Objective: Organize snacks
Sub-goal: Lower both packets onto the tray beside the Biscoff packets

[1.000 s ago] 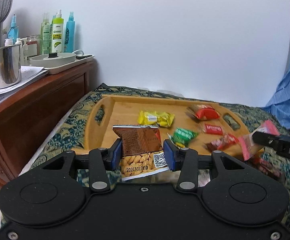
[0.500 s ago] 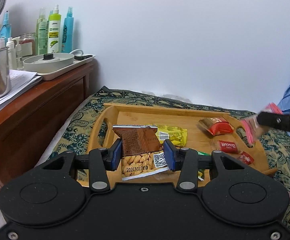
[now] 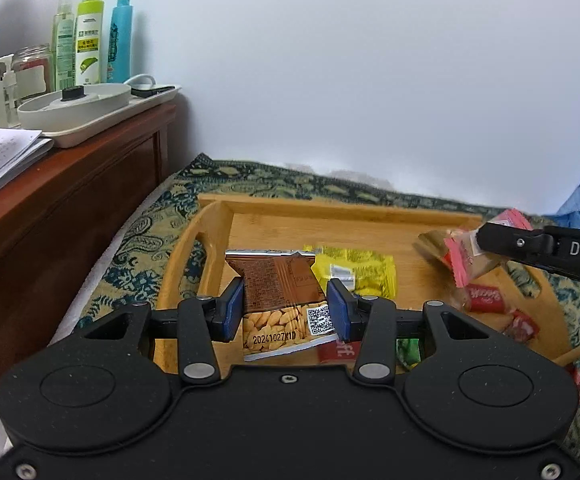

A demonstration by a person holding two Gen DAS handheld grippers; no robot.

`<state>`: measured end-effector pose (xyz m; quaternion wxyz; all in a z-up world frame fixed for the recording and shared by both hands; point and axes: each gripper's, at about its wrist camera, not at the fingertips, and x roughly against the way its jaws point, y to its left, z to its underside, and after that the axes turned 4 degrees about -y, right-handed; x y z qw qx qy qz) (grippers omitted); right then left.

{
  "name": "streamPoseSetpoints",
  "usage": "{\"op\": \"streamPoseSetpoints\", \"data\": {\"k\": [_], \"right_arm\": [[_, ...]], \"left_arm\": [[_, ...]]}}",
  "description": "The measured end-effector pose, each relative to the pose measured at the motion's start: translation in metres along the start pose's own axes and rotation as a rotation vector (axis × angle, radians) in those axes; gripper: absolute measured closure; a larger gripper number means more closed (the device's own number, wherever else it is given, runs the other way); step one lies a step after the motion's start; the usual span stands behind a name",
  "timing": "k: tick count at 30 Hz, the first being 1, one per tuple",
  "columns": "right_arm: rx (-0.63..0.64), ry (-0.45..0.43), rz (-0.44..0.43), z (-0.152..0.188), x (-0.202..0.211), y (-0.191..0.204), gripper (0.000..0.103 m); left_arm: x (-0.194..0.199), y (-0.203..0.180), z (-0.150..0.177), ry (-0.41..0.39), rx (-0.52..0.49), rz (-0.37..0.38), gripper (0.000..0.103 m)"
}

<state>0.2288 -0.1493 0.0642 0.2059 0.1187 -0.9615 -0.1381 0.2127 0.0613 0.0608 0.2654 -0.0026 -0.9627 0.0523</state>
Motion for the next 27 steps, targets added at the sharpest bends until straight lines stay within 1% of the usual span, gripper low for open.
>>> {"op": "streamPoseSetpoints", "data": {"k": [4,10,22,27], "right_arm": [[-0.015,0.024,-0.006,0.009,-0.009,-0.004,0.076],[0.0,0.056,-0.012,0.015,-0.018,-0.006,0.076],[-0.006,0.095,-0.009,0.026,-0.033,-0.014,0.076],[-0.016,0.104,-0.009,0.027,-0.036,-0.017,0.076]], "left_arm": [[-0.007,-0.004,0.005,0.024,-0.019,0.001,0.061],[-0.011,-0.007,0.011,0.038,-0.052,-0.006,0.061],[-0.02,-0.007,0.016,0.069,-0.052,-0.011,0.061],[-0.024,-0.009,0.019,0.09,-0.055,-0.026,0.061]]}}
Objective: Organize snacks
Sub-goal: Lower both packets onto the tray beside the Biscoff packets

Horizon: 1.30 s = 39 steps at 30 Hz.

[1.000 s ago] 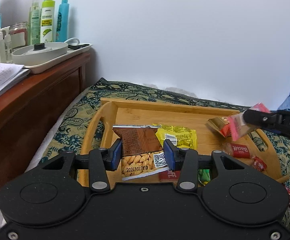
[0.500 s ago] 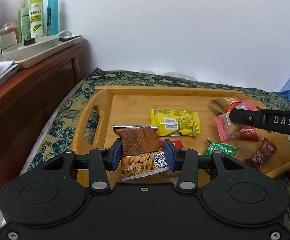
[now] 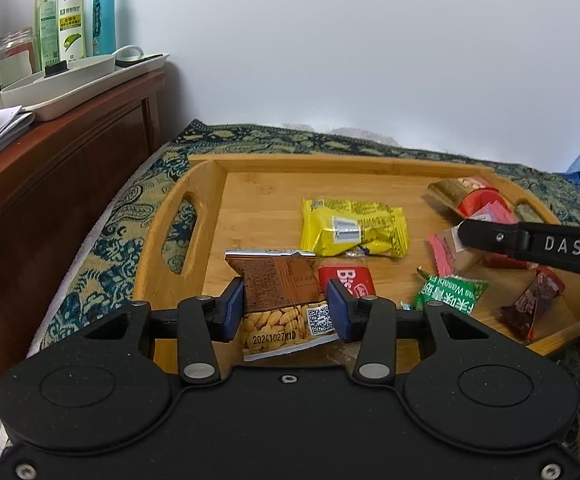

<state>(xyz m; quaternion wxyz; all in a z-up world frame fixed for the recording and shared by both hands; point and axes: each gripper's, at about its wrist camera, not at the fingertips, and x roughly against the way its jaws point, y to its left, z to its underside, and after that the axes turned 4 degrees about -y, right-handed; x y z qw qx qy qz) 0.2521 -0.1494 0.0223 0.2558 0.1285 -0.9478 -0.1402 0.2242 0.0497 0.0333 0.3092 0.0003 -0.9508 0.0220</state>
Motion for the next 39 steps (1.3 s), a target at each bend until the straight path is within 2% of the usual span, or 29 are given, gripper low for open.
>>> {"op": "streamPoseSetpoints", "data": {"k": [30,39], "right_arm": [[-0.008,0.025,-0.012,0.0034,-0.0044,-0.0026,0.074],[-0.021,0.027,-0.012,0.0052,-0.0041,-0.0051,0.069]], "left_arm": [[-0.0012,0.0012,0.0022,0.01,0.022,0.015,0.06],[-0.0012,-0.0004,0.0015,0.01,0.017,0.011,0.06]]}}
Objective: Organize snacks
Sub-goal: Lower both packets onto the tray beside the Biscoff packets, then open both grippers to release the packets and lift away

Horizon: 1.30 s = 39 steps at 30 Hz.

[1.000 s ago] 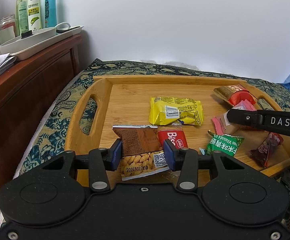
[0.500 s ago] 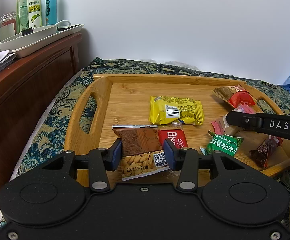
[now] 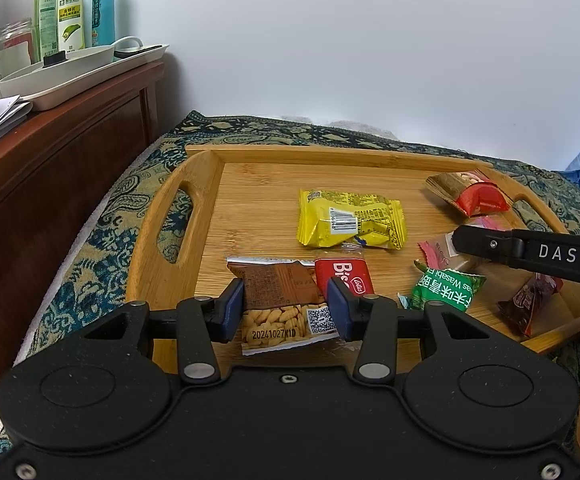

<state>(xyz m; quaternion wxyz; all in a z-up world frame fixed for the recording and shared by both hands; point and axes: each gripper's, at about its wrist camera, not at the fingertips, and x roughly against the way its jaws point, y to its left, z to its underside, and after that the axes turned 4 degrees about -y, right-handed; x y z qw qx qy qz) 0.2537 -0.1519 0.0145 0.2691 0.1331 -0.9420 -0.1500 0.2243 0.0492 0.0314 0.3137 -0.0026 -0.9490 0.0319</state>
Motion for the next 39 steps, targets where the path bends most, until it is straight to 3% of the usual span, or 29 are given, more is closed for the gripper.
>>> {"op": "streamPoseSetpoints", "data": {"k": [9,12,14,25,34,39], "right_arm": [[-0.009,-0.005,-0.01,-0.001,0.003,-0.003,0.057],[-0.008,-0.012,-0.011,-0.002,0.005,-0.003,0.055],[0.001,-0.02,-0.01,-0.003,0.008,-0.002,0.044],[0.057,-0.054,0.003,-0.005,0.021,0.007,0.026],[0.119,-0.133,0.025,-0.012,0.046,0.013,0.014],[0.14,-0.176,0.008,-0.015,0.071,0.013,0.008]], "left_arm": [[0.002,0.0,0.0,-0.001,-0.009,-0.003,0.056],[0.003,0.0,0.0,-0.001,-0.016,-0.002,0.05],[0.004,0.001,0.001,-0.003,-0.018,-0.005,0.047],[0.009,0.004,0.001,-0.016,-0.003,0.013,0.027],[0.04,-0.005,0.004,-0.089,-0.029,0.056,0.012],[0.059,-0.015,0.02,-0.083,-0.077,0.053,0.009]]}}
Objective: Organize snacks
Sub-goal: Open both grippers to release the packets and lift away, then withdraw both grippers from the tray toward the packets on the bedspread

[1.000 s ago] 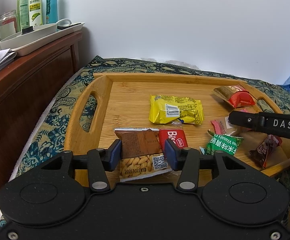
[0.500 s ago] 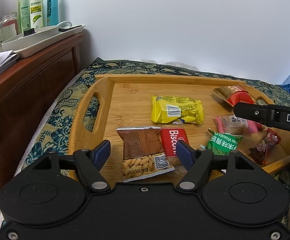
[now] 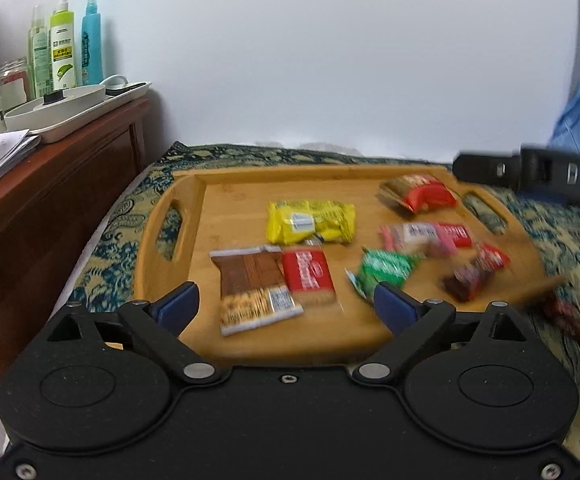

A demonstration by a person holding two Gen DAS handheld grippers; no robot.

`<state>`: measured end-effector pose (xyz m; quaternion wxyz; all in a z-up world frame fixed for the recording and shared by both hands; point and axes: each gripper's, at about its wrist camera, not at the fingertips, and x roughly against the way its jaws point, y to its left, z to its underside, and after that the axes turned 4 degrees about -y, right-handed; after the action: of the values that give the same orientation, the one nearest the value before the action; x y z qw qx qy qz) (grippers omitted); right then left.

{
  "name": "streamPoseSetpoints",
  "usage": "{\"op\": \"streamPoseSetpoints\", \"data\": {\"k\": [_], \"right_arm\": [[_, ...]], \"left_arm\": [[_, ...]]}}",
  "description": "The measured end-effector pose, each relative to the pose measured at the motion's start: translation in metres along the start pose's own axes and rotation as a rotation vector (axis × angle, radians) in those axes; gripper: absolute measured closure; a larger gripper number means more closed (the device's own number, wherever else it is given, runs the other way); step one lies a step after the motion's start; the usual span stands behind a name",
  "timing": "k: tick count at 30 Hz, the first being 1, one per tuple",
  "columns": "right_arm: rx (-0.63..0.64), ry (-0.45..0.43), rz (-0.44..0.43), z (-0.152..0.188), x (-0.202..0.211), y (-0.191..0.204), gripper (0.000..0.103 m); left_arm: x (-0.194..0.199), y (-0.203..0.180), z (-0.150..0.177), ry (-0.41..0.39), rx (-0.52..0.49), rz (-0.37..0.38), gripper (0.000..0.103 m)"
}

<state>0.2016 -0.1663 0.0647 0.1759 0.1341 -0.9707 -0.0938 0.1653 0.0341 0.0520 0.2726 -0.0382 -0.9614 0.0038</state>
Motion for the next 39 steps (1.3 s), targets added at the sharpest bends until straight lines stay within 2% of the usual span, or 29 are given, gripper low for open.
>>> {"op": "streamPoseSetpoints", "data": {"k": [5,10,15,20,29,39], "right_arm": [[0.018,-0.027,-0.006,0.0,0.025,-0.003,0.0],[0.003,-0.049,-0.016,-0.004,0.05,-0.012,0.0],[0.002,-0.076,-0.02,0.0,0.079,-0.027,0.0],[0.013,-0.065,-0.012,0.011,0.103,-0.048,0.0],[0.075,-0.012,0.01,0.033,0.132,-0.079,0.0],[0.092,-0.02,0.048,0.044,0.146,-0.098,0.0]], "left_arm": [[0.024,-0.011,0.003,-0.003,-0.028,-0.023,0.008],[0.053,-0.024,0.003,-0.019,0.009,0.009,0.005],[0.075,-0.045,0.013,-0.021,-0.006,0.011,0.004],[0.089,-0.066,0.028,-0.011,-0.01,0.03,0.003],[0.1,-0.093,0.052,-0.005,0.023,0.076,0.003],[0.096,-0.113,0.061,-0.008,0.032,0.071,0.003]]}}
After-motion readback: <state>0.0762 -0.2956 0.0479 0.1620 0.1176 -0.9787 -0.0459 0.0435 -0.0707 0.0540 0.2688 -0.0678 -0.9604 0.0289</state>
